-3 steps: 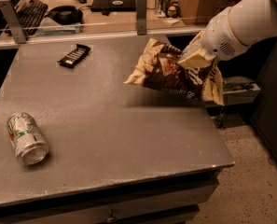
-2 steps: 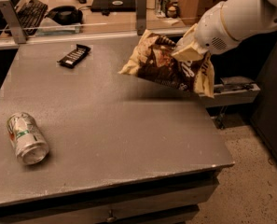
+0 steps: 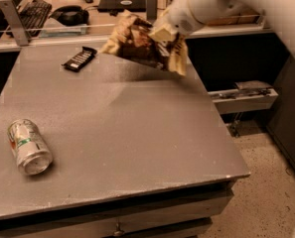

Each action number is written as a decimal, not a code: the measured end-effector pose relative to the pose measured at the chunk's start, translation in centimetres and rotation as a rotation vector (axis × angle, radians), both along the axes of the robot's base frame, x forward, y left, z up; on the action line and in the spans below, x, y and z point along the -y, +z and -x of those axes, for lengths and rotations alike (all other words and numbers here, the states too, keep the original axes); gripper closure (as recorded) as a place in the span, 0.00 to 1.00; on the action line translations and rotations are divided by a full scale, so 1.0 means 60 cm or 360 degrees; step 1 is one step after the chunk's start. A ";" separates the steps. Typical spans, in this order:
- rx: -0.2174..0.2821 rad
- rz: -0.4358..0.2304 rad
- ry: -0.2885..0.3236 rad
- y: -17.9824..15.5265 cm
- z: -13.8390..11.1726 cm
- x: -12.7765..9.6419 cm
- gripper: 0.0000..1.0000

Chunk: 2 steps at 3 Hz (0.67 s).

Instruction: Move brown chip bag near rxbar chocolate

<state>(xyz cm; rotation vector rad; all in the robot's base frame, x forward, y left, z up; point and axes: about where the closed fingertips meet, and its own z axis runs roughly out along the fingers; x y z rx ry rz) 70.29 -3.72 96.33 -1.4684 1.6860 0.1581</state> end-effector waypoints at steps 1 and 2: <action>-0.0008 -0.0055 -0.0026 -0.012 -0.076 -0.071 1.00; -0.0047 -0.0082 -0.0056 -0.038 -0.122 -0.126 1.00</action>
Offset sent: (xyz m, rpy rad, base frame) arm 0.1064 0.1110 -0.0362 0.0720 0.0530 -0.0653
